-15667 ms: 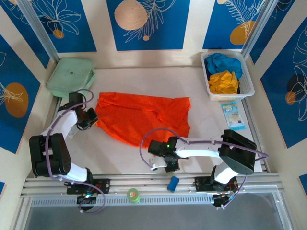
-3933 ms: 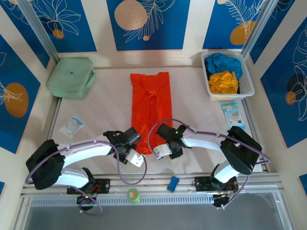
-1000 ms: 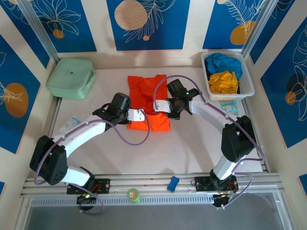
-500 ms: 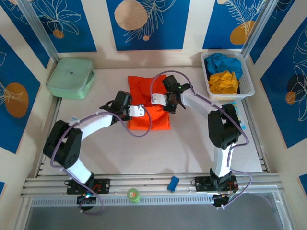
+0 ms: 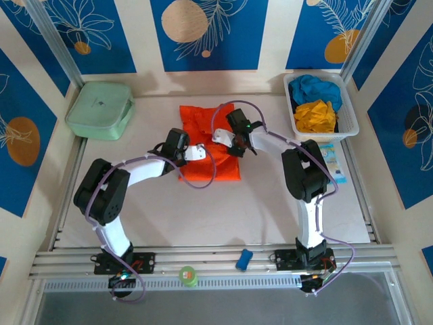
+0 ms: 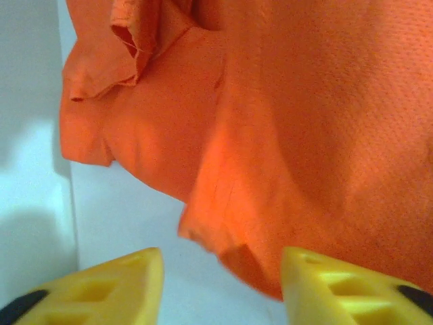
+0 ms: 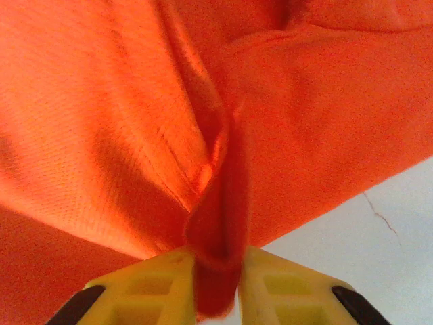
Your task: Fold and stack the t-shirts
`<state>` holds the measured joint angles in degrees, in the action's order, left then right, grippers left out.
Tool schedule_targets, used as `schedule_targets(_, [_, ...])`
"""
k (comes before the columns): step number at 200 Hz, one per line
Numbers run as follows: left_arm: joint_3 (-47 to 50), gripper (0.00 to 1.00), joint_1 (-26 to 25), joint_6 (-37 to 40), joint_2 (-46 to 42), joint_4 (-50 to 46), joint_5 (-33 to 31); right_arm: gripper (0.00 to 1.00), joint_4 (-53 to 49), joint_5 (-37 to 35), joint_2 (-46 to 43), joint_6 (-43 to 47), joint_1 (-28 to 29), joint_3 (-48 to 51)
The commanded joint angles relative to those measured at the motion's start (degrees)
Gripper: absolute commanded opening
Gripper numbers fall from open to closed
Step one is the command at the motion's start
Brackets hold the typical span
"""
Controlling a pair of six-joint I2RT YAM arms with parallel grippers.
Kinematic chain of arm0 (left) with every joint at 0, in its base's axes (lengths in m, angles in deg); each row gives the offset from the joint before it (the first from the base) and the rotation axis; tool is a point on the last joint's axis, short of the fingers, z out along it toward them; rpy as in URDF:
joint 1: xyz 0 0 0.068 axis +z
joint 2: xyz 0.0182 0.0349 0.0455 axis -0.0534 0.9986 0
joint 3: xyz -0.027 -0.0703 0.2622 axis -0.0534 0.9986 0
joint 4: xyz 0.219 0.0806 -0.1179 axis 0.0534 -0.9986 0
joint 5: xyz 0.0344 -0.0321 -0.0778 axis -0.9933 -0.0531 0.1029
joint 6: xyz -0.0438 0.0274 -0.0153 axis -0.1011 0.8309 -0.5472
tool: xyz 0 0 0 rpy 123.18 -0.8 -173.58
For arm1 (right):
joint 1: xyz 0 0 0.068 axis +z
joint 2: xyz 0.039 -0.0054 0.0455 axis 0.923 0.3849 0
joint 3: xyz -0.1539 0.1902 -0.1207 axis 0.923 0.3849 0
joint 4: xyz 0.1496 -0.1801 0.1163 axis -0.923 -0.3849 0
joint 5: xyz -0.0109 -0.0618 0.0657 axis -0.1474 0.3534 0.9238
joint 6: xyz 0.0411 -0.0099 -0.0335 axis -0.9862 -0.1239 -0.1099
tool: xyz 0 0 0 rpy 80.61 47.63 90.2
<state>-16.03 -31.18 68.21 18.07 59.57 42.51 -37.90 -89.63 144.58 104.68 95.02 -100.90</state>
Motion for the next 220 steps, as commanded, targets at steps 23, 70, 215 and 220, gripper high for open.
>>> schedule_targets(23, [-1.90,0.69,1.61,-3.28,-0.51,6.91,-4.92,0.47,2.21,-2.10,0.54,-7.90,-1.80,-5.85])
schedule_targets(70, [0.10,0.84,3.10,-6.79,-8.29,15.99,-8.44,0.60,4.56,-0.02,-7.65,-9.12,-3.03,-5.28])
schedule_targets(215, [-0.24,0.99,5.25,5.38,-36.20,-19.79,31.13,0.69,-5.33,16.40,-40.35,20.24,1.70,17.64])
schedule_targets(220, [-0.29,0.99,4.97,7.67,-35.66,-22.21,30.72,0.69,-5.61,15.82,-40.07,22.00,2.01,18.63])
